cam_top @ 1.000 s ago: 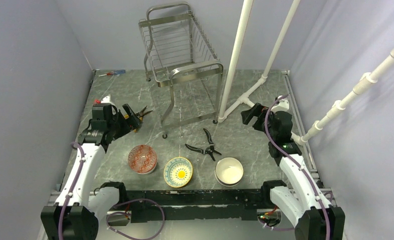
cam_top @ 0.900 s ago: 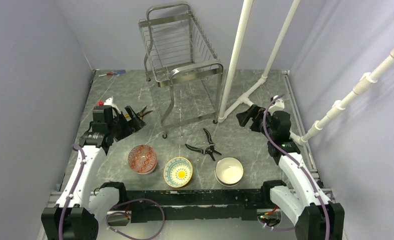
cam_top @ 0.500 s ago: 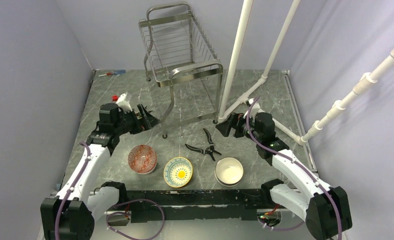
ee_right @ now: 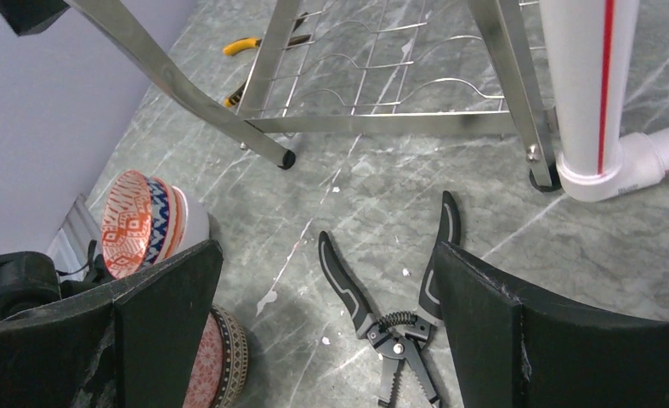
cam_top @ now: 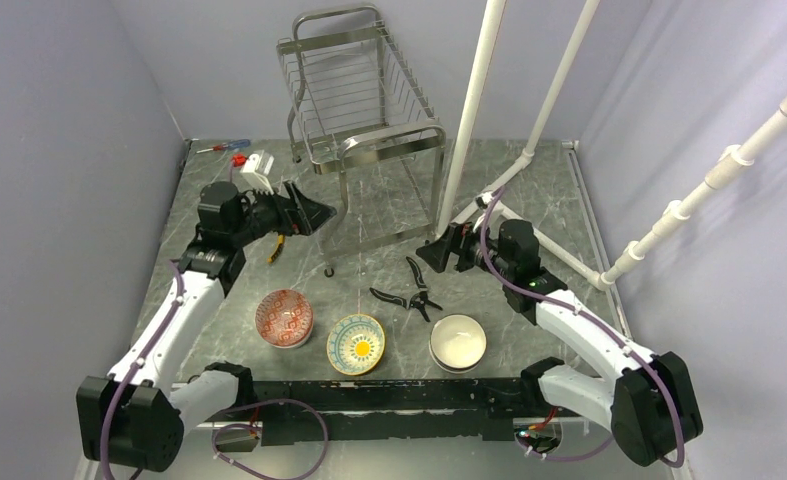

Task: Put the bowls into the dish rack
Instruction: Adjust the dish rack at the center of the board.

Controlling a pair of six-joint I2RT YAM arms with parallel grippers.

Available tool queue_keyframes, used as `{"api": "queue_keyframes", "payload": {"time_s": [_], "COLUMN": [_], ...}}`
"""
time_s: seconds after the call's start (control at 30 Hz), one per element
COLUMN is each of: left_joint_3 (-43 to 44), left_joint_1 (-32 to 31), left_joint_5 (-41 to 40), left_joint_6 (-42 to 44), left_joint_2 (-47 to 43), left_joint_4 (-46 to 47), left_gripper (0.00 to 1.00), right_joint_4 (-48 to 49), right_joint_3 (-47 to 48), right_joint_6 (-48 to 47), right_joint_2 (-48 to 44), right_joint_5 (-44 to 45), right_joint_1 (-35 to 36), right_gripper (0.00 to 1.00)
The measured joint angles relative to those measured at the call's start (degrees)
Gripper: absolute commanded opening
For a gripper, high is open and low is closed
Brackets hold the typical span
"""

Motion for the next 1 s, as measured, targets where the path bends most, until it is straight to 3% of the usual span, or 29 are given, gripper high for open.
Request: {"api": "queue_keyframes", "payload": {"time_s": [0.4, 0.67, 1.0], "left_joint_3": [1.68, 8.96, 12.9], "left_joint_1": [0.0, 0.39, 5.01], "left_joint_5": [4.57, 2.95, 8.26], "left_joint_6": [-4.44, -9.05, -21.7], "left_joint_2": [2.4, 2.19, 8.81], "left_joint_4": [8.33, 4.33, 7.87], "left_gripper": [0.95, 0.95, 0.96], "right_joint_4": [1.42, 1.18, 1.2], "right_joint_3": [0.98, 3.32, 3.72], "right_joint_6": [0.02, -0.31, -0.85], "right_joint_2": [1.01, 1.03, 1.07], "right_joint_5": [-1.38, -1.64, -1.95], "right_joint_1": [0.42, 0.68, 1.09], "right_gripper": [0.99, 0.99, 0.99]}}
